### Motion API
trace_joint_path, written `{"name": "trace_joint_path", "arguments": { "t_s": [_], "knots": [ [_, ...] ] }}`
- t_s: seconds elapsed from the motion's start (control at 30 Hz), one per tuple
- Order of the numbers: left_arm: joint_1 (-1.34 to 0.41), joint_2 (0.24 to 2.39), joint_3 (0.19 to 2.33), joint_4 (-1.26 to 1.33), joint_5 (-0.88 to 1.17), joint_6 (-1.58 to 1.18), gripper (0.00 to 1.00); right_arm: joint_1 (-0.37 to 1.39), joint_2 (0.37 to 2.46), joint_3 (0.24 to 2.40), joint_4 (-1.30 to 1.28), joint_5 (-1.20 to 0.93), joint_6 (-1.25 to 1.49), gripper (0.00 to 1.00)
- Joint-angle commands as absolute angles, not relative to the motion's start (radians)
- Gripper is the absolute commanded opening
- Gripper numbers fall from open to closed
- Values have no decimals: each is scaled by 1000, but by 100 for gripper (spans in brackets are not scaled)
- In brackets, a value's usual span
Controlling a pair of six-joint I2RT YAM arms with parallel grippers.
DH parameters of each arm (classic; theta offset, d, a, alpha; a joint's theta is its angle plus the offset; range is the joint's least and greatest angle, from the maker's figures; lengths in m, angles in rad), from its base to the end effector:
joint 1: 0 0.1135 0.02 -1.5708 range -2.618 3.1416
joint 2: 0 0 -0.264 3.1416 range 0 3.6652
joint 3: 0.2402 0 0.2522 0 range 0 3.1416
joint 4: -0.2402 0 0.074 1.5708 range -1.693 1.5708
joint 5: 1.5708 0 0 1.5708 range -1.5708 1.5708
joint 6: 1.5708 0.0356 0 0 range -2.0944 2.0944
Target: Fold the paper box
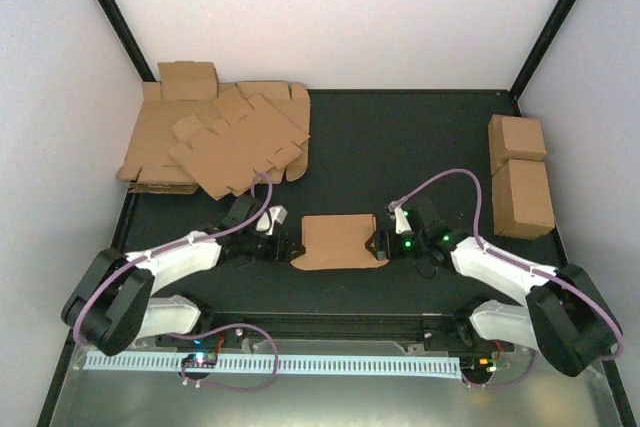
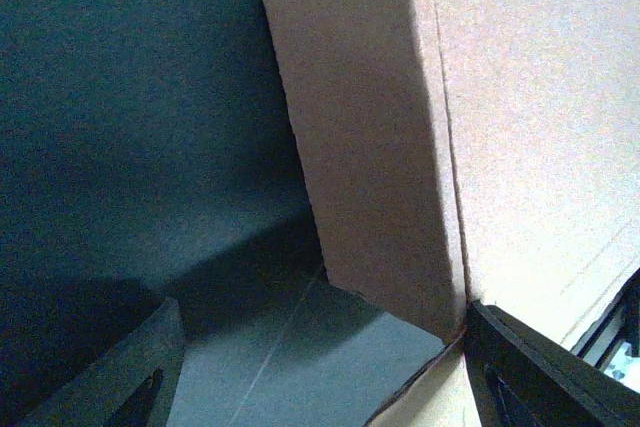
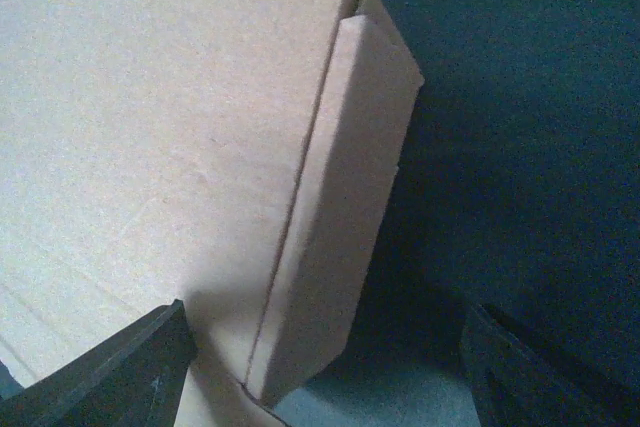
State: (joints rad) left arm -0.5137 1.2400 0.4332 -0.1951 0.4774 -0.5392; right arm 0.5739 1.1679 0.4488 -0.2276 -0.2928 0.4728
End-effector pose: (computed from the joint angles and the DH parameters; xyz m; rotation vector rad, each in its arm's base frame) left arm 0.1696 -0.1145 0.1388 0.1590 2.7247 -0.9728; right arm 0.1653 0.1191 0.1524 -0.2589 2.6311 0.7631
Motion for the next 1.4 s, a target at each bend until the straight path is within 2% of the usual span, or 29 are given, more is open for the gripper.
{"name": "trace_joint_path", "arguments": {
  "t_s": [0.0, 0.23, 0.43, 0.6, 0.8, 0.9, 1.0, 1.1, 1.2, 1.27, 1.37],
  "knots": [
    [-531, 1318, 419, -186, 449, -537, 78, 577, 1220, 432, -186, -303, 476, 76],
    [-534, 1220, 443, -257, 418, -535, 75, 578, 1138, 456, -238, -261, 461, 76],
    [-535, 1054, 477, -327, 404, -508, 80, 578, 1077, 508, -328, -212, 416, 87],
    [-558, 1001, 508, -337, 385, -447, 80, 577, 1021, 531, -365, -208, 391, 87],
    [-683, 982, 585, -363, 264, -295, 86, 579, 978, 568, -385, -276, 354, 87],
    [-834, 946, 592, -346, 105, -249, 87, 578, 1018, 606, -354, -296, 346, 87],
    [-931, 914, 581, -313, -17, -252, 87, 578, 1098, 683, -368, -285, 314, 82],
    [-1045, 922, 572, -296, -129, -199, 93, 578, 1194, 760, -403, -274, 269, 81],
    [-1078, 961, 604, -362, -248, -222, 97, 577, 1267, 807, -440, -251, 229, 81],
    [-1078, 979, 654, -430, -235, -266, 96, 577, 1289, 815, -428, -260, 197, 80],
    [-1101, 979, 646, -391, -172, -276, 97, 577, 1329, 832, -380, -343, 137, 80]
  ]
}}
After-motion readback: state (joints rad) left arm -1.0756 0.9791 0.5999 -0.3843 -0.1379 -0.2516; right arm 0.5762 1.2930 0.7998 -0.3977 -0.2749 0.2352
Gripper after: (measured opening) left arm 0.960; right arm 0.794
